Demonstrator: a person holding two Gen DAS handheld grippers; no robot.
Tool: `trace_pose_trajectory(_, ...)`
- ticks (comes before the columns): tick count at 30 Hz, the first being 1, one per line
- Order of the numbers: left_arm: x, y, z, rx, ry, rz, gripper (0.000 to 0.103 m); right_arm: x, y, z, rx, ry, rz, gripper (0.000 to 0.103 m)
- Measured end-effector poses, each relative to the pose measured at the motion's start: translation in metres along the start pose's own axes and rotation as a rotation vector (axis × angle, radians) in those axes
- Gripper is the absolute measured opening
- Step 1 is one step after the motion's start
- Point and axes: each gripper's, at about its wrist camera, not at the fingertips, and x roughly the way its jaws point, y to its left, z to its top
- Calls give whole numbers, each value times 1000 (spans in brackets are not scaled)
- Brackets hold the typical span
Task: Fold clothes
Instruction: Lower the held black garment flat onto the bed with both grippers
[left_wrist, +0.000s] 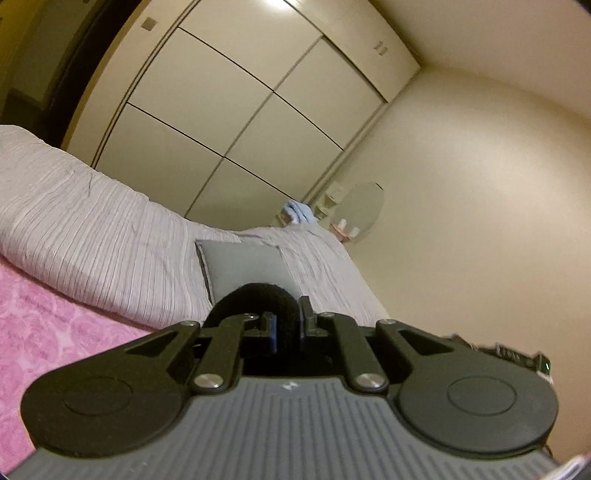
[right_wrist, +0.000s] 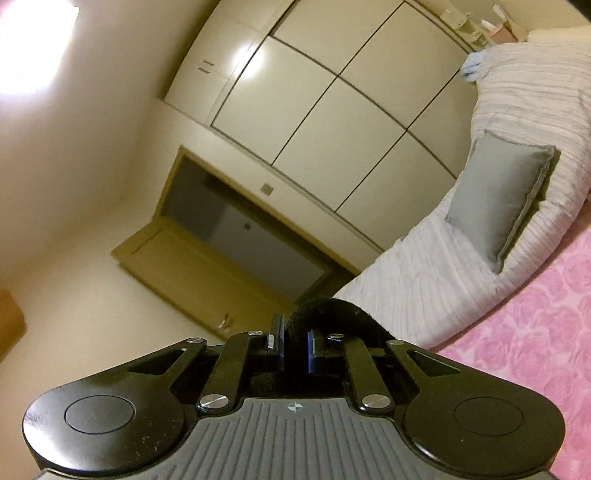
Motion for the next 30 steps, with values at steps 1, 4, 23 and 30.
trace_pose_trajectory(1, 8, 1, 14, 13, -15, 0, 7, -2, -4, 12, -8, -12, 9, 10)
trace_pose_trajectory(4, 7, -15, 41, 89, -89, -20, 7, -8, 7, 38, -78, -71, 58, 10)
trace_pose_trajectory(23, -44, 138, -375, -202, 790, 497, 4, -77, -236, -257, 116, 773, -647, 11)
trace_pose_trajectory(30, -42, 163, -452, -185, 866, 619, 15, -105, -300, -305, 101, 846, -869, 11)
